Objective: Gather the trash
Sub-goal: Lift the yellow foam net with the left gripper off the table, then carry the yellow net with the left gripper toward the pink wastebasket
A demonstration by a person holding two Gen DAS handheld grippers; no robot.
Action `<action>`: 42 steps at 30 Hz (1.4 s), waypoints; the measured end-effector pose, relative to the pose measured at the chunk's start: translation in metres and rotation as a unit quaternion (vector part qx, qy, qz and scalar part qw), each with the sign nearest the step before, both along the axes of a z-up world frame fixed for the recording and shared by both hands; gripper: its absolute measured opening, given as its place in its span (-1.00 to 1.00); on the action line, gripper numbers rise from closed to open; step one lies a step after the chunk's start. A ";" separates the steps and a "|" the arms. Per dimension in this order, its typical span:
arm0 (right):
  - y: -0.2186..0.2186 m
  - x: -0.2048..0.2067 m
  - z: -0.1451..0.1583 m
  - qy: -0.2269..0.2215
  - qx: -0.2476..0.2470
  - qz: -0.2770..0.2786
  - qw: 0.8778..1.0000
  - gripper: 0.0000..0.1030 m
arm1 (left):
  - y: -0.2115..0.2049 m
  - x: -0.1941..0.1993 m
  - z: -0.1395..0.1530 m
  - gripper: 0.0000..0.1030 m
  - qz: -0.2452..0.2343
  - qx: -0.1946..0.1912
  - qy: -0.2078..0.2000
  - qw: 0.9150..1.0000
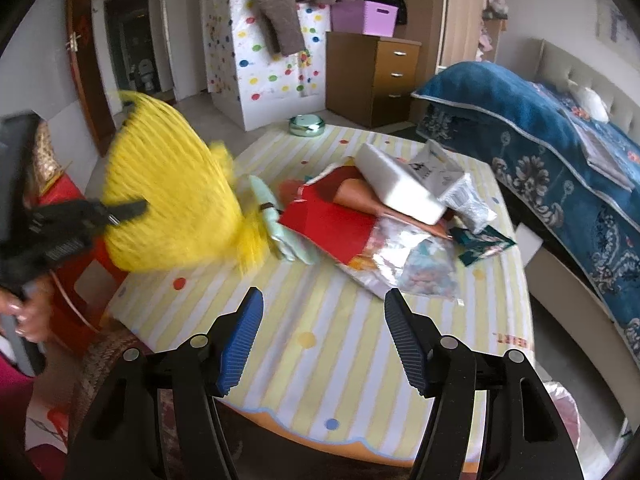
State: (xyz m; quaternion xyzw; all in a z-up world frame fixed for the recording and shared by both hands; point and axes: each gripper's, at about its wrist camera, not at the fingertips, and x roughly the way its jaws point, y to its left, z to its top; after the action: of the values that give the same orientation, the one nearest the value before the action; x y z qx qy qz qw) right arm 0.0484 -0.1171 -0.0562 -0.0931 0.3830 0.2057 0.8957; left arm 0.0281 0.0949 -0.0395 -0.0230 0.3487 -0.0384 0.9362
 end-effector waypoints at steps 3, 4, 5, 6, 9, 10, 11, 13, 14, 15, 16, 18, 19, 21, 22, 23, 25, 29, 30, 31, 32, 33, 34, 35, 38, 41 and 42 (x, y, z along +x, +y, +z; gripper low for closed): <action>0.019 0.007 -0.001 -0.005 -0.002 0.020 1.000 -0.15 | 0.017 -0.008 0.017 -0.77 0.034 0.005 -0.021 0.999; 0.022 0.010 -0.001 -0.005 -0.002 0.024 1.000 -0.23 | 0.019 -0.008 0.019 -0.77 0.039 0.003 -0.025 0.999; 0.028 0.014 -0.002 -0.002 -0.001 0.028 1.000 -0.24 | 0.024 -0.009 0.021 -0.77 0.045 -0.002 -0.029 0.999; 0.032 0.020 -0.005 0.002 -0.001 0.030 1.000 -0.24 | 0.027 -0.007 0.021 -0.77 0.049 -0.004 -0.029 0.998; 0.043 0.033 -0.014 0.016 -0.008 0.031 0.999 -0.24 | 0.031 0.000 0.018 -0.77 0.051 -0.014 -0.022 0.998; 0.045 0.035 -0.017 0.019 -0.009 0.031 0.999 -0.24 | 0.031 0.001 0.015 -0.77 0.050 -0.016 -0.019 0.998; 0.047 0.038 -0.021 0.026 -0.010 0.030 0.999 -0.24 | 0.031 0.004 0.012 -0.77 0.049 -0.020 -0.016 0.998; 0.050 0.045 -0.029 0.036 -0.012 0.027 0.999 -0.24 | 0.032 0.005 0.008 -0.77 0.046 -0.023 -0.012 0.999; 0.050 0.048 -0.032 0.040 -0.012 0.025 0.999 -0.24 | 0.032 0.007 0.005 -0.77 0.045 -0.023 -0.010 0.999; 0.051 0.052 -0.036 0.043 -0.010 0.023 0.999 -0.24 | 0.031 0.009 0.004 -0.77 0.044 -0.022 -0.009 0.999; 0.052 0.054 -0.038 0.044 -0.009 0.021 0.999 -0.24 | 0.033 0.008 0.002 -0.77 0.043 -0.022 -0.008 0.999; 0.052 0.057 -0.040 0.045 -0.007 0.021 0.999 -0.24 | 0.033 0.011 0.000 -0.77 0.042 -0.022 -0.006 0.999; 0.054 0.059 -0.042 0.046 -0.005 0.020 0.999 -0.24 | 0.033 0.011 -0.001 -0.77 0.041 -0.021 -0.005 0.999; 0.057 0.063 -0.044 0.045 -0.007 0.021 0.999 -0.24 | 0.034 0.013 -0.003 -0.77 0.042 -0.020 -0.003 0.999; 0.058 0.063 -0.044 0.045 -0.008 0.021 0.999 -0.27 | 0.035 0.013 -0.004 -0.77 0.042 -0.020 -0.002 0.999; 0.060 0.065 -0.045 0.045 -0.008 0.023 0.999 -0.35 | 0.034 0.014 -0.005 -0.77 0.041 -0.019 -0.001 0.999; 0.065 0.066 -0.045 0.042 -0.009 0.026 0.999 -0.41 | 0.033 0.014 -0.006 -0.77 0.042 -0.017 0.002 0.999; 0.068 0.063 -0.042 0.036 -0.001 0.033 0.999 -0.97 | 0.032 0.009 -0.003 -0.77 0.044 -0.013 0.002 0.999; 0.068 0.058 -0.037 0.033 0.008 0.041 0.999 -0.97 | 0.031 0.005 0.000 -0.77 0.045 -0.010 -0.002 0.999; 0.068 0.050 -0.029 0.030 0.020 0.053 0.998 -0.98 | 0.030 0.002 0.004 -0.77 0.045 -0.006 -0.007 0.999; 0.067 0.046 -0.025 0.029 0.027 0.060 0.997 -0.98 | 0.029 -0.002 0.007 -0.77 0.045 -0.004 -0.012 0.999; 0.064 0.037 -0.015 0.025 0.041 0.068 0.997 -0.98 | 0.028 -0.006 0.013 -0.77 0.045 -0.001 -0.018 0.999; 0.062 0.032 -0.010 0.021 0.047 0.071 0.996 -0.98 | 0.025 -0.009 0.018 -0.77 0.044 0.002 -0.025 0.999; 0.055 0.021 0.002 0.011 0.059 0.074 0.995 -0.98 | 0.021 -0.014 0.026 -0.77 0.041 0.005 -0.035 0.998; 0.028 -0.003 0.028 -0.012 0.086 0.069 0.994 -0.98 | 0.004 -0.026 0.044 -0.77 0.026 0.011 -0.062 0.998; 0.010 -0.013 0.038 -0.019 0.099 0.059 0.993 -0.99 | -0.019 -0.028 0.057 -0.77 0.010 0.016 -0.080 0.997; 0.005 -0.015 0.039 -0.018 0.103 0.057 0.993 -0.98 | -0.024 -0.027 0.060 -0.77 0.006 0.015 -0.083 0.996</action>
State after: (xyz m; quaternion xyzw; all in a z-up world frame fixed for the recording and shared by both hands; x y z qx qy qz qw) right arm 0.0334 -0.1119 -0.0170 -0.0262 0.3377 0.2933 0.8940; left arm 0.0009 0.0707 0.0201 -0.0075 0.2704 -0.0292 0.9623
